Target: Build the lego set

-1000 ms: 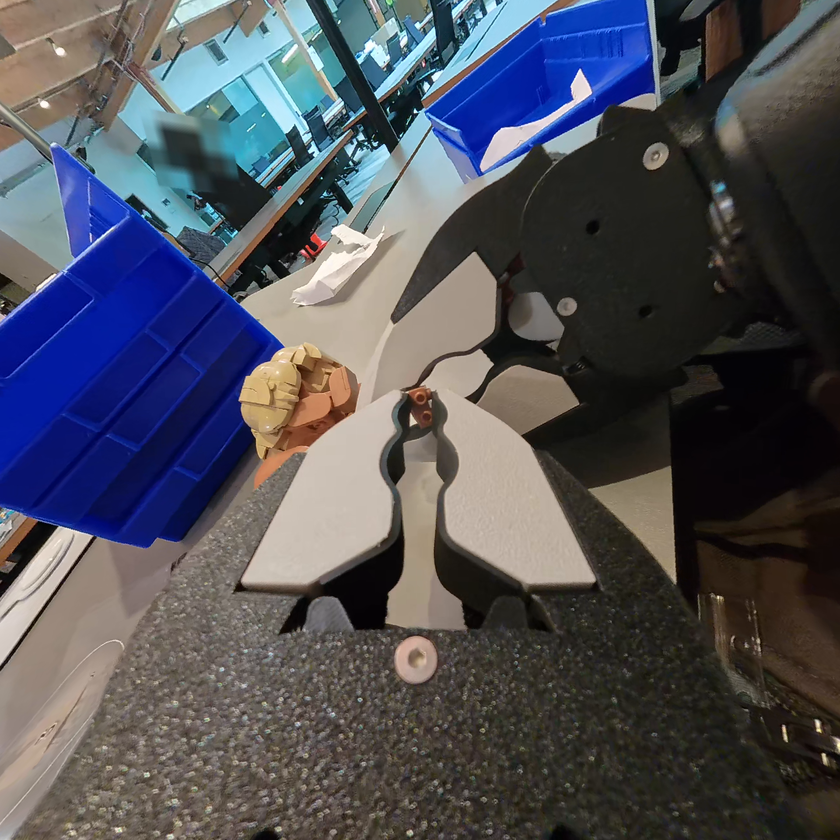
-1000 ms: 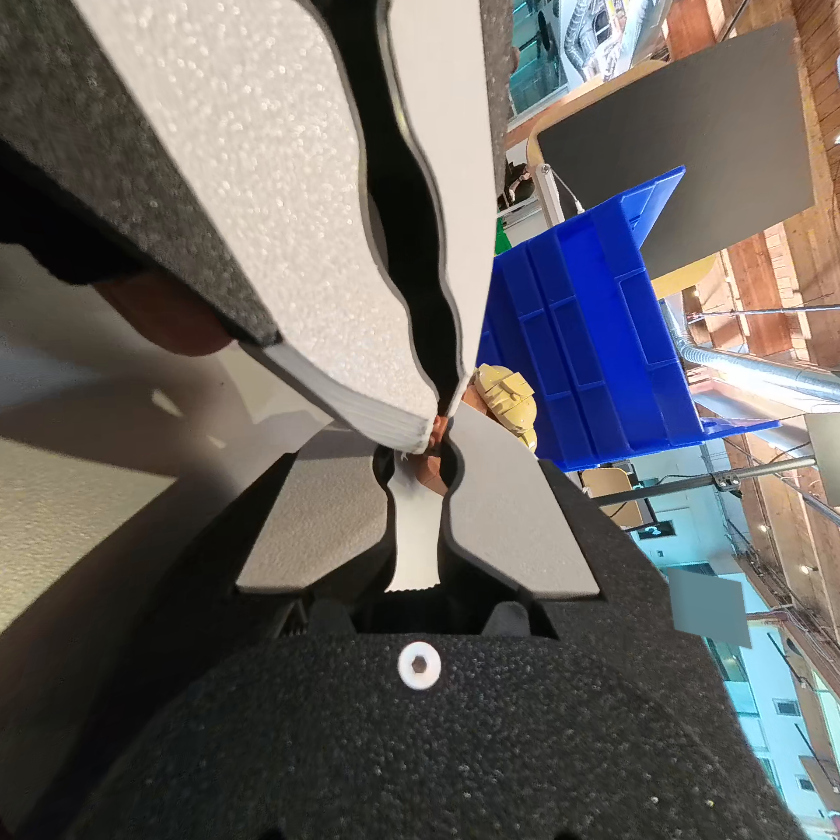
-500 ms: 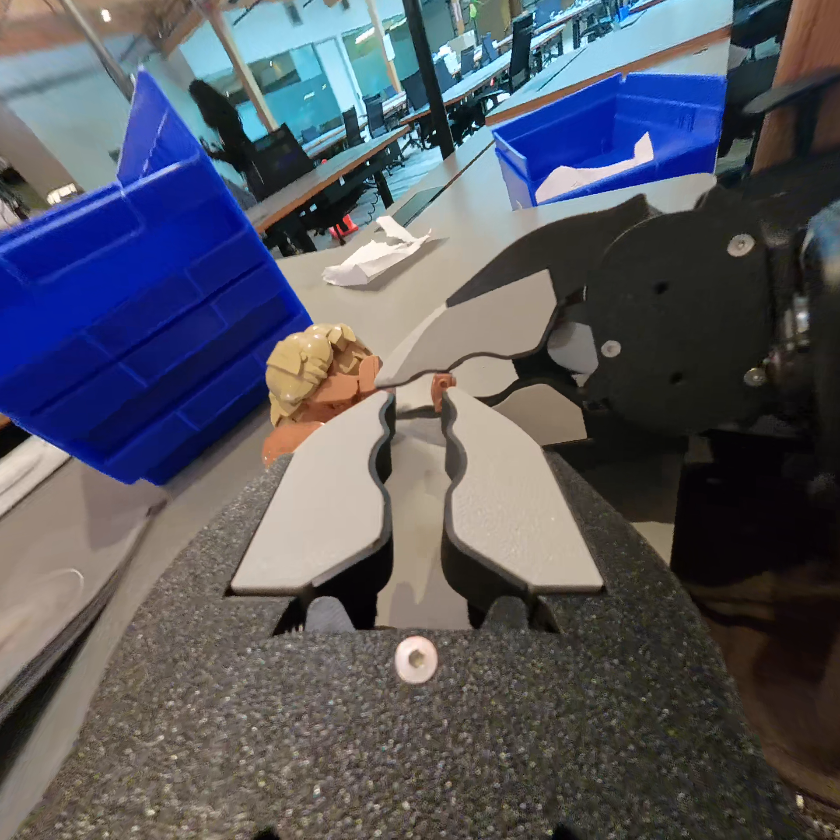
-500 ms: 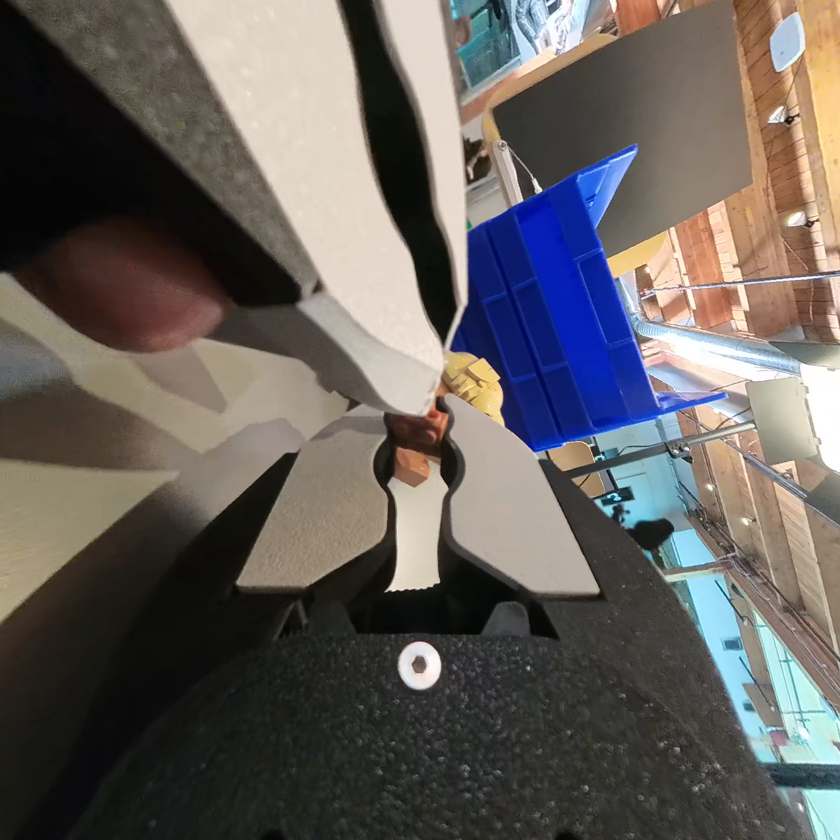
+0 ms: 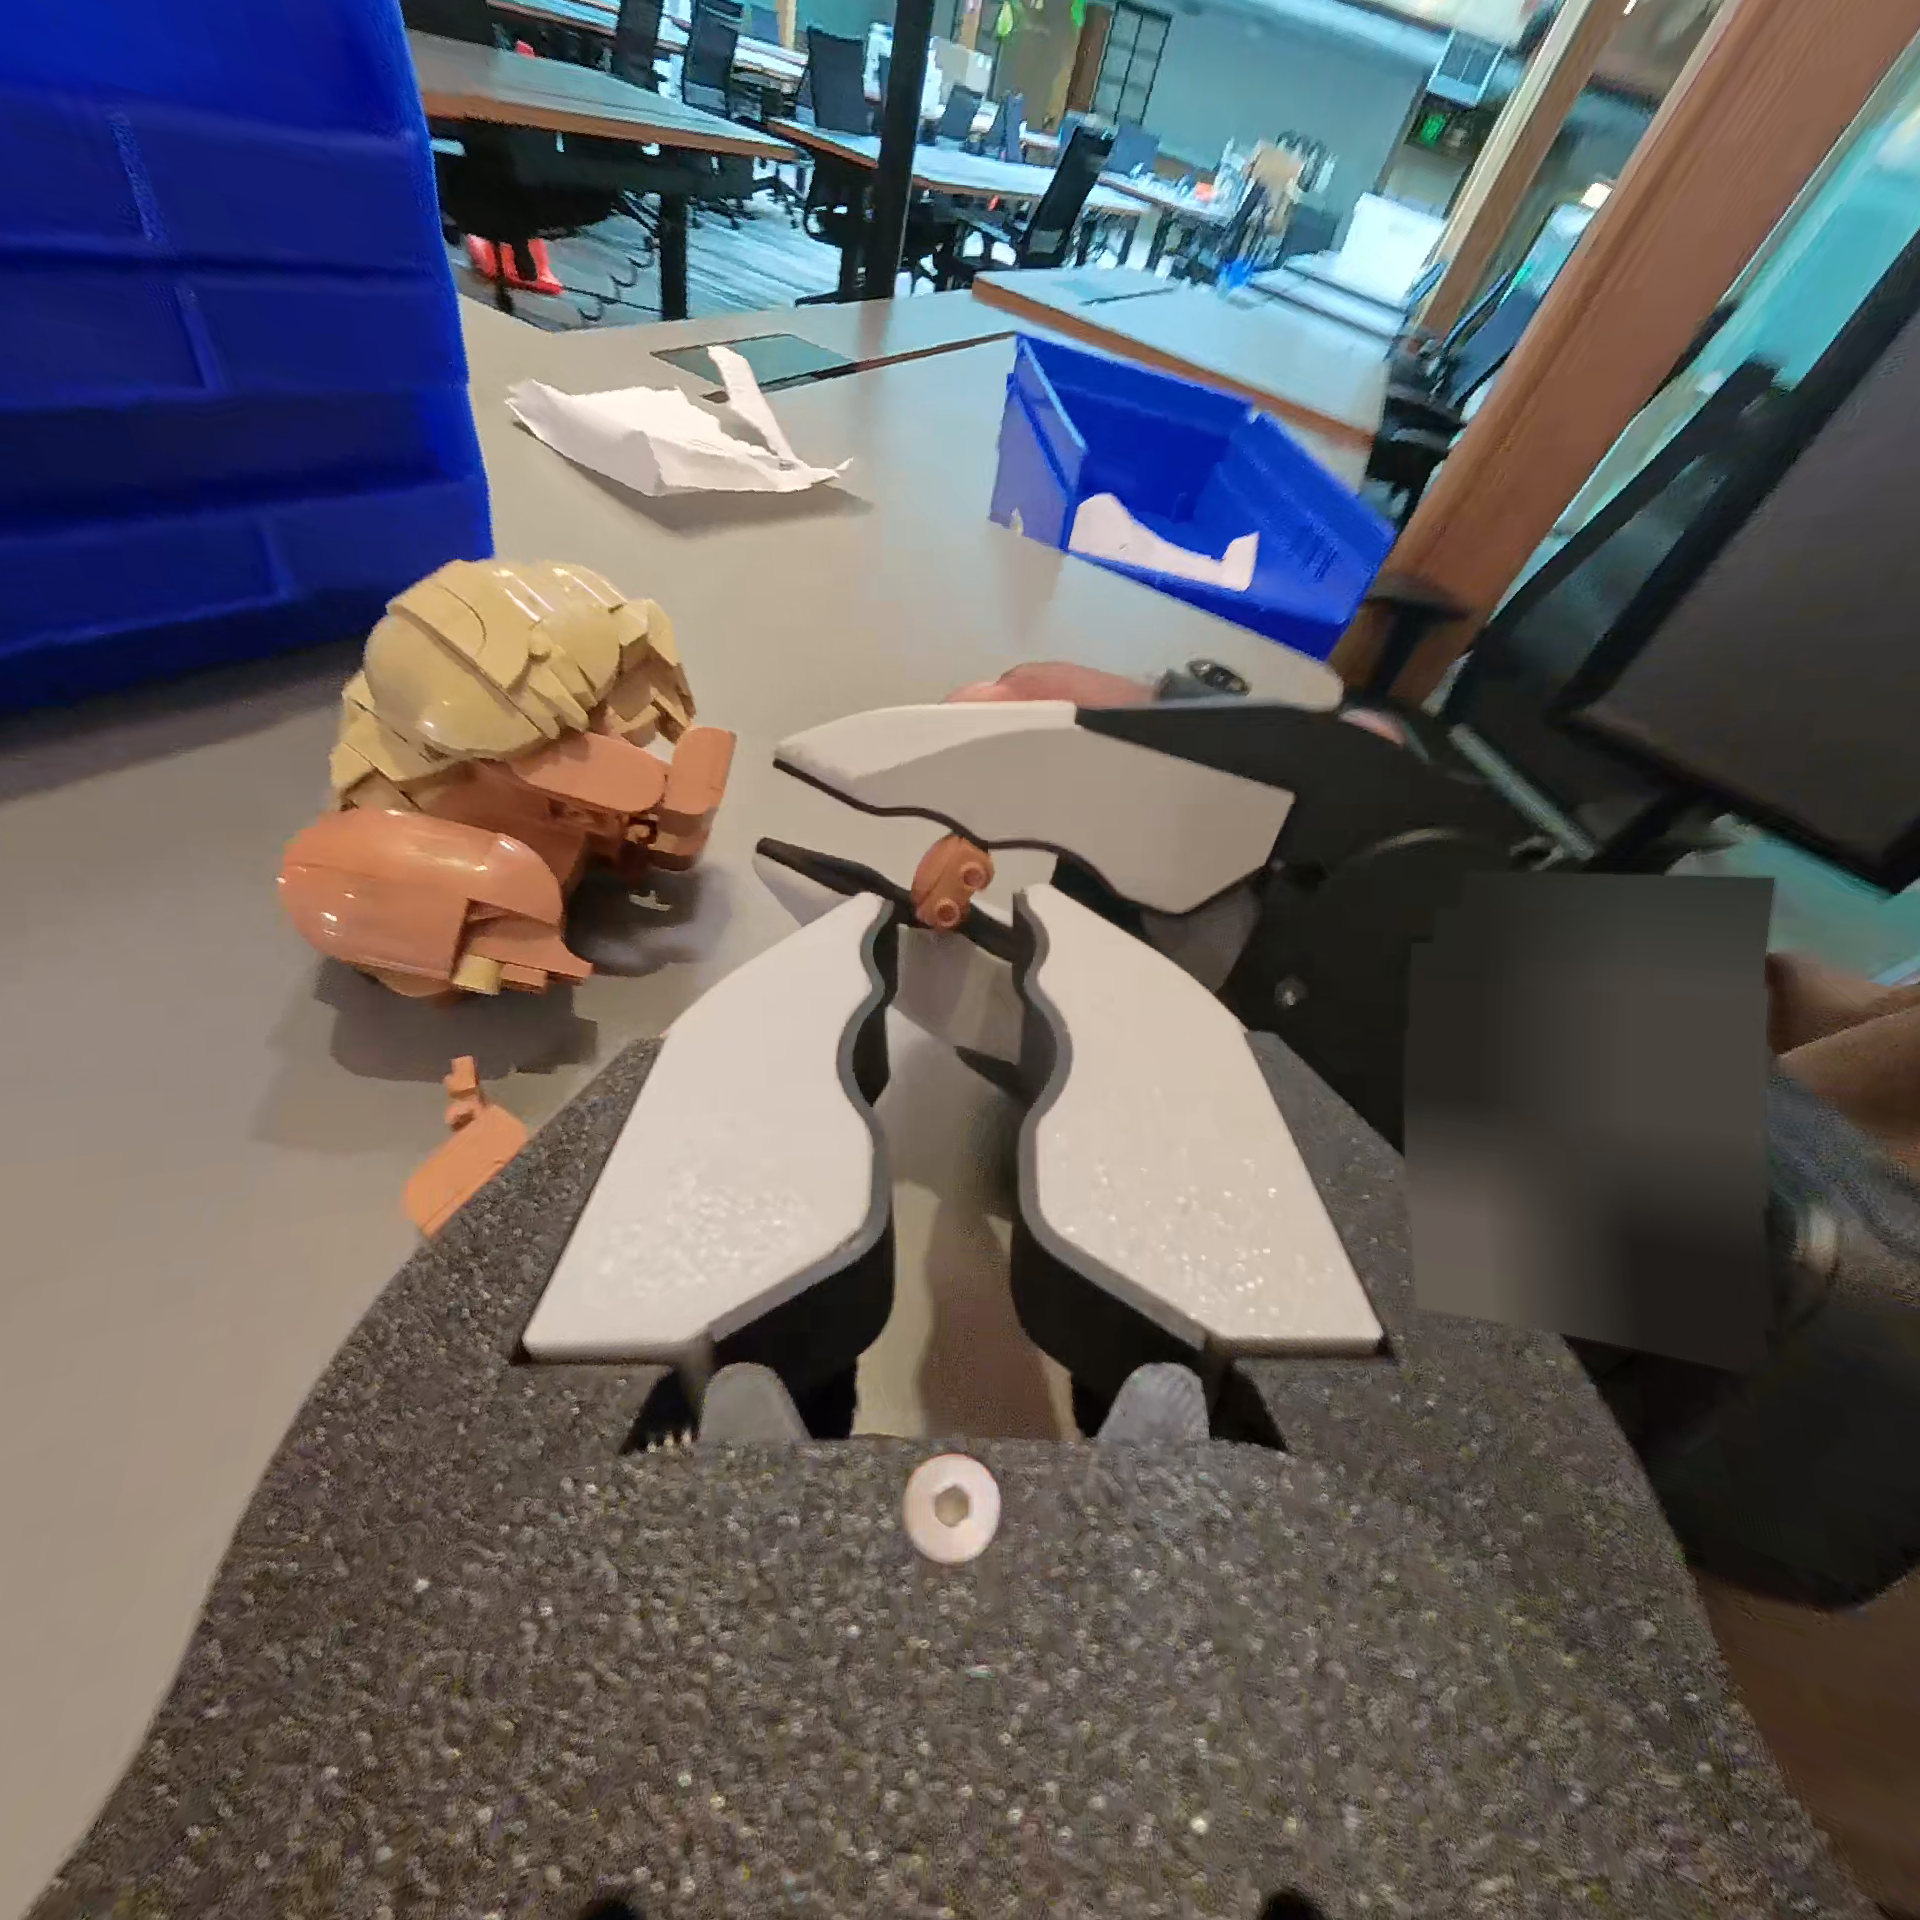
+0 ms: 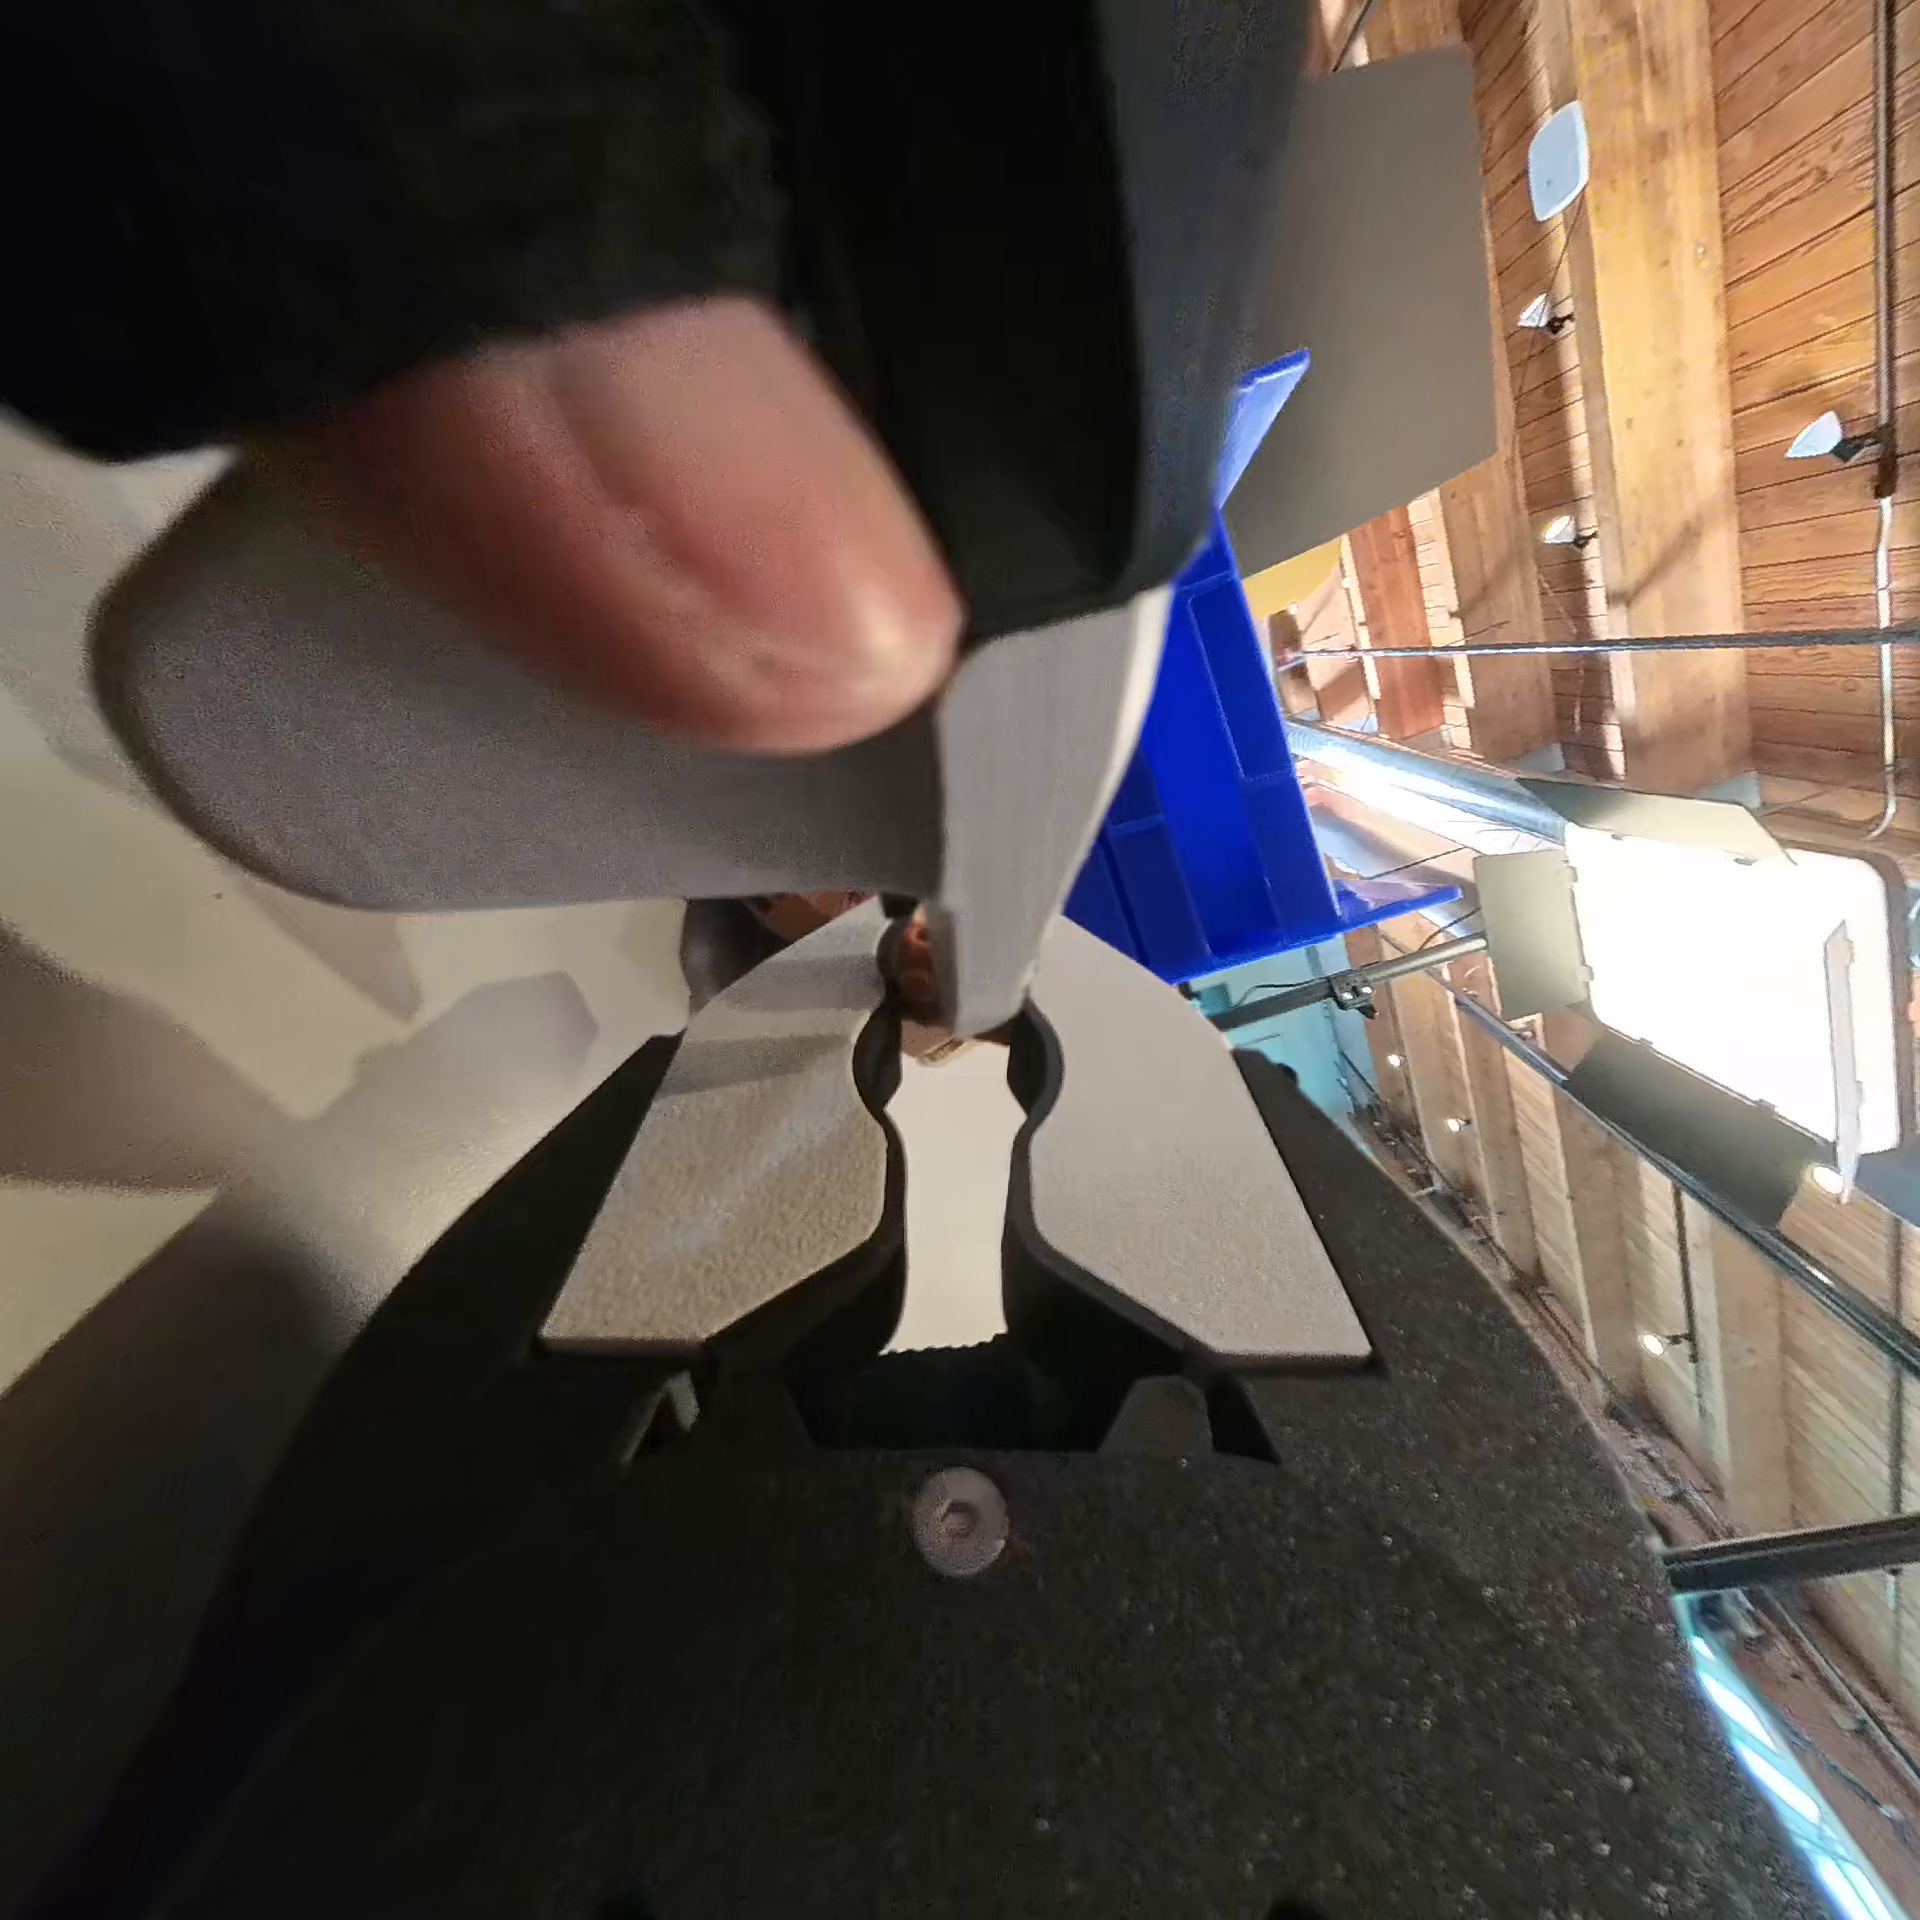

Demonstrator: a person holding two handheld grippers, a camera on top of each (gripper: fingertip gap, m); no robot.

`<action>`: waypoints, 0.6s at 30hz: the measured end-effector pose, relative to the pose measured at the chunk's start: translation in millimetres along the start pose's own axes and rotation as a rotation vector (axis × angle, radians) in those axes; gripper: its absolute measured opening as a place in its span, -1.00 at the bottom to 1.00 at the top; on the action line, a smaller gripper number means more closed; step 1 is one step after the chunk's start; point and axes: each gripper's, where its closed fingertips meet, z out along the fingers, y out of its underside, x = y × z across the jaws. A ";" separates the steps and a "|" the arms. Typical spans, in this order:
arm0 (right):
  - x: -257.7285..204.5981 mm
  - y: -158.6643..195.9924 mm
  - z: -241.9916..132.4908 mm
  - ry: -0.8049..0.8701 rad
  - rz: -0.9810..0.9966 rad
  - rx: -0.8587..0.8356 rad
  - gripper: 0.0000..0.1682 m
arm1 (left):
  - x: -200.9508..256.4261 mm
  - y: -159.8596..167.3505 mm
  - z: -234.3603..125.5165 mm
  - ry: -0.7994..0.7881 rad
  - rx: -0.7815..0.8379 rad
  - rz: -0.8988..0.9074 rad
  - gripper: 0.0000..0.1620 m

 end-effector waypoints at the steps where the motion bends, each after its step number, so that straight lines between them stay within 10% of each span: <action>1: 0.4 -0.6 0.3 0.012 -0.014 -0.004 -0.82 | 0.3 -2.0 -0.2 0.021 0.012 -0.040 -0.74; 18: 13.4 -1.8 -0.6 0.171 -0.202 -0.044 -0.83 | -1.4 -2.8 3.8 0.029 0.025 -0.188 -0.80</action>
